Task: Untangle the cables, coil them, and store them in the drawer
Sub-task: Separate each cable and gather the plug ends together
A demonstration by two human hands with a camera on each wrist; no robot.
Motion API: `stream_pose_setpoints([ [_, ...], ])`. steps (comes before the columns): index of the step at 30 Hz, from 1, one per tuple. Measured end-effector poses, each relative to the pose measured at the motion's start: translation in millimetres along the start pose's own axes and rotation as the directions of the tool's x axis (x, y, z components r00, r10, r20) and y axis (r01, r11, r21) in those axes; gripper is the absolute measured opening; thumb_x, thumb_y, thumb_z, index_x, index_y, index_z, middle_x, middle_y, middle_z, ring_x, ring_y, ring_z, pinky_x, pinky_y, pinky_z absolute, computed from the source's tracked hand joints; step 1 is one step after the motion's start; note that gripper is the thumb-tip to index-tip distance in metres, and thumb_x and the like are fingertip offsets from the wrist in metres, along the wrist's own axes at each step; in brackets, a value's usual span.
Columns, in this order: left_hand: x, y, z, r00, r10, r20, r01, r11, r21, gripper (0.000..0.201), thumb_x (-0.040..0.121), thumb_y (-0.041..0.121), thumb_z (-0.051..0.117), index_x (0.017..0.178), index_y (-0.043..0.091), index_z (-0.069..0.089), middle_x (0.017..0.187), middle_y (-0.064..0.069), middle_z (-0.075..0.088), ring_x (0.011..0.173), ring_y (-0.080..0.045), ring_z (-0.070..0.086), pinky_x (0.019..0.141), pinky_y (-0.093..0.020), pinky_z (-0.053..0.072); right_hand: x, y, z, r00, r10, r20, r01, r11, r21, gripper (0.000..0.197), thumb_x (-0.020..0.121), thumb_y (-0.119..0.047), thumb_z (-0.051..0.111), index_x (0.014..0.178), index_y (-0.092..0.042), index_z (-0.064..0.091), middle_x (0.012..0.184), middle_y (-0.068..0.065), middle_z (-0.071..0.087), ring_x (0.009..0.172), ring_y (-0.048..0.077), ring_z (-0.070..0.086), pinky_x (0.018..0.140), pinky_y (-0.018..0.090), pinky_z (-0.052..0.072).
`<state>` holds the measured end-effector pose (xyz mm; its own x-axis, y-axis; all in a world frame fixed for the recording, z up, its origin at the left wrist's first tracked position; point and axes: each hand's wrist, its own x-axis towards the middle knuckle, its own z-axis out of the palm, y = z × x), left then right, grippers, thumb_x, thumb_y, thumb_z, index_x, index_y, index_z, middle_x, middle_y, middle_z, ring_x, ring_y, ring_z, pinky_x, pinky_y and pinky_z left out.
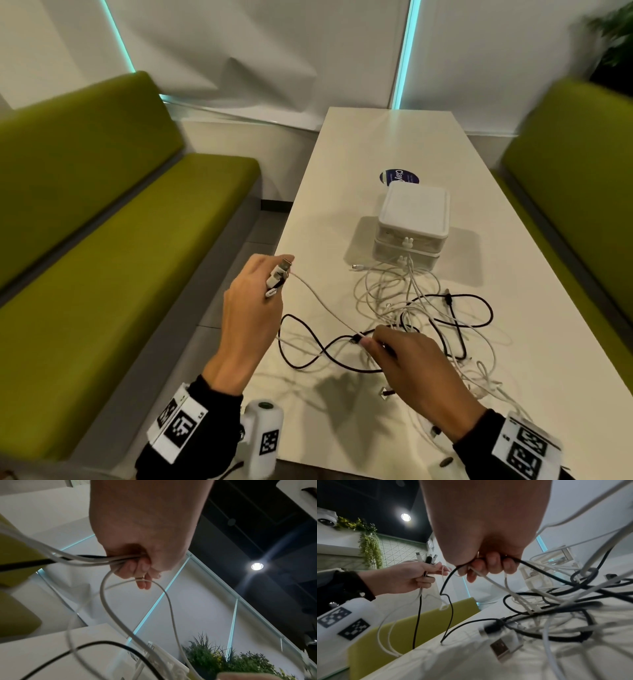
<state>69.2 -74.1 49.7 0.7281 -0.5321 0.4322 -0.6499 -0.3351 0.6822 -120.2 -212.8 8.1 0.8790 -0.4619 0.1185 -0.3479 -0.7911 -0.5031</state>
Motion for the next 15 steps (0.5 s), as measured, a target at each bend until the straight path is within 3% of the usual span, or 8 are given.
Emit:
stream_pose_setpoints([
  [3, -10.8, 13.4, 4.1, 0.989, 0.148, 0.009, -0.146, 0.985, -0.096, 0.040, 0.094, -0.003, 0.052, 0.122, 0.022, 0.065, 0.122, 0.013, 0.062, 0.101, 0.000, 0.060, 0.080, -0.008, 0.045, -0.1, -1.7, 0.8, 1.000, 0.025, -0.005, -0.025, 1.000, -0.013, 0.039, 0.099, -0.047, 0.040, 0.067, -0.029, 0.029, 0.057, -0.010, 0.039, 0.057, 0.013, 0.041, 0.061, 0.038, 0.041],
  [5, -19.7, 25.1, 10.5, 0.963, 0.264, 0.049, -0.253, 0.953, -0.167, 0.054, 0.090, -0.010, 0.045, 0.131, 0.022, 0.059, 0.133, 0.015, 0.055, 0.100, 0.001, 0.061, 0.080, -0.009, 0.048, 0.2, -5.3, 0.0, 0.998, 0.046, 0.029, -0.044, 0.996, -0.071, 0.034, 0.100, -0.049, 0.035, 0.075, -0.026, 0.035, 0.067, -0.008, 0.048, 0.069, 0.018, 0.052, 0.063, 0.038, 0.041],
  [7, -28.1, 35.0, 17.7, 0.939, 0.328, 0.104, -0.295, 0.923, -0.249, 0.063, 0.085, 0.000, 0.030, 0.140, 0.024, 0.050, 0.145, 0.015, 0.046, 0.090, -0.005, 0.062, 0.072, -0.019, 0.055, 0.4, -9.0, -0.9, 0.994, 0.088, 0.059, -0.079, 0.987, -0.142, 0.031, 0.101, -0.050, 0.031, 0.086, -0.024, 0.039, 0.078, -0.003, 0.060, 0.079, 0.024, 0.059, 0.062, 0.037, 0.038],
  [9, -34.0, 40.5, 21.6, 0.935, 0.333, 0.123, -0.297, 0.924, -0.243, 0.070, 0.080, 0.009, 0.023, 0.147, 0.024, 0.041, 0.152, 0.015, 0.036, 0.082, -0.006, 0.061, 0.064, -0.024, 0.056, 0.6, -11.6, -3.8, 0.989, 0.131, 0.074, -0.120, 0.983, -0.137, 0.029, 0.101, -0.049, 0.031, 0.089, -0.024, 0.037, 0.073, -0.001, 0.060, 0.078, 0.026, 0.059, 0.060, 0.035, 0.033],
  [12, -40.3, 46.3, 22.8, 0.936, 0.342, 0.087, -0.312, 0.917, -0.246, 0.070, 0.081, 0.007, 0.024, 0.148, 0.019, 0.037, 0.157, 0.012, 0.030, 0.081, 0.003, 0.058, 0.063, -0.018, 0.053, -0.1, -9.7, -5.5, 0.985, 0.157, 0.069, -0.155, 0.987, -0.040, 0.024, 0.101, -0.046, 0.037, 0.092, -0.024, 0.042, 0.071, -0.005, 0.055, 0.075, 0.025, 0.054, 0.064, 0.036, 0.038],
  [15, -47.0, 51.9, 24.9, 0.903, 0.404, 0.144, -0.350, 0.889, -0.295, 0.062, 0.086, 0.009, 0.029, 0.145, 0.018, 0.043, 0.154, 0.009, 0.037, 0.086, 0.007, 0.059, 0.071, -0.015, 0.052, 0.9, -8.7, -3.5, 0.995, 0.100, 0.017, -0.100, 0.995, 0.006, 0.020, 0.100, -0.039, 0.043, 0.103, -0.022, 0.053, 0.099, 0.000, 0.064, 0.088, 0.028, 0.061, 0.072, 0.037, 0.042],
])
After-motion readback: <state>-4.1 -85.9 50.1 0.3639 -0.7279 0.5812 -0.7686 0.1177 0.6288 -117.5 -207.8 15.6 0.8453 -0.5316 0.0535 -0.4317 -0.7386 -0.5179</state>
